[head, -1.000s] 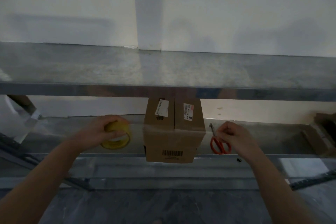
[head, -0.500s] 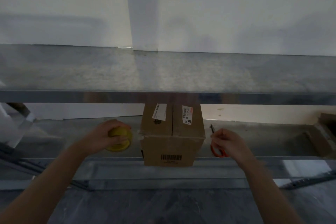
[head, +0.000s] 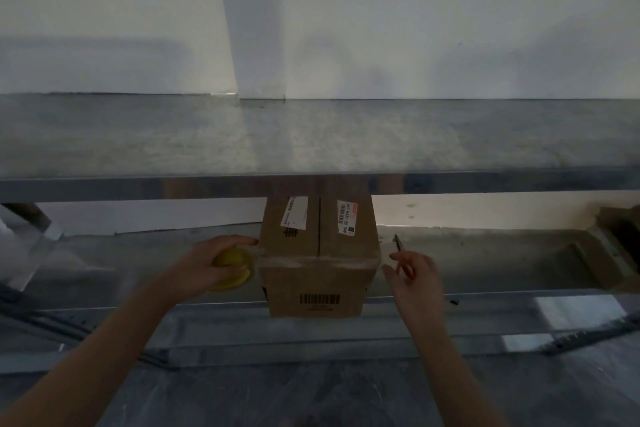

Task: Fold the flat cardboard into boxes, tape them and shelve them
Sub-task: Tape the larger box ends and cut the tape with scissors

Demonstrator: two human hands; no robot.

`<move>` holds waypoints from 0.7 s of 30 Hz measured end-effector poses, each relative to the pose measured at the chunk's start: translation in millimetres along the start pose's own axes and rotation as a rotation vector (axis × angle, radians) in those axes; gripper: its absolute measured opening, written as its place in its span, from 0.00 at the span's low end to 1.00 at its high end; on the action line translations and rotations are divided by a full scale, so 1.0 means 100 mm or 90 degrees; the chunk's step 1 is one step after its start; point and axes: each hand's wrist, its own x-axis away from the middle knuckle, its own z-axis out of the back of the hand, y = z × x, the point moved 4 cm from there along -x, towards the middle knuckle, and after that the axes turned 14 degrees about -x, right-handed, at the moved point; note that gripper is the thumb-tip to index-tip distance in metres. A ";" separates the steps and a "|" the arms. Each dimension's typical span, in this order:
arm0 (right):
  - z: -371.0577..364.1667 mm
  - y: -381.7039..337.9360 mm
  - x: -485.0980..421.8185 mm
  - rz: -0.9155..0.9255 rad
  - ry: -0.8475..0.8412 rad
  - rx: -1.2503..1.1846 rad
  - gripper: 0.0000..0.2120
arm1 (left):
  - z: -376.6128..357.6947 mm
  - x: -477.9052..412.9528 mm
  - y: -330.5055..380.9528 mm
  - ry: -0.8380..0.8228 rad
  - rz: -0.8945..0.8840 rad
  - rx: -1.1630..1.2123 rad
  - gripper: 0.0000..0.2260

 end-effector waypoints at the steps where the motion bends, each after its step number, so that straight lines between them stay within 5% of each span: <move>1: -0.01 -0.03 0.07 0.032 -0.012 -0.020 0.10 | 0.00 0.01 0.01 0.005 0.002 -0.003 0.20; 4: -0.12 -0.09 0.27 0.014 -0.129 -0.165 0.10 | 0.02 0.05 0.05 0.022 0.008 -0.020 0.20; 10: -0.24 -0.16 0.24 0.047 -0.190 -0.180 0.23 | 0.19 0.24 0.03 0.077 0.047 -0.068 0.18; 21: 0.06 0.34 0.10 0.113 -0.079 0.052 0.23 | 0.32 0.33 0.15 0.106 0.045 -0.200 0.19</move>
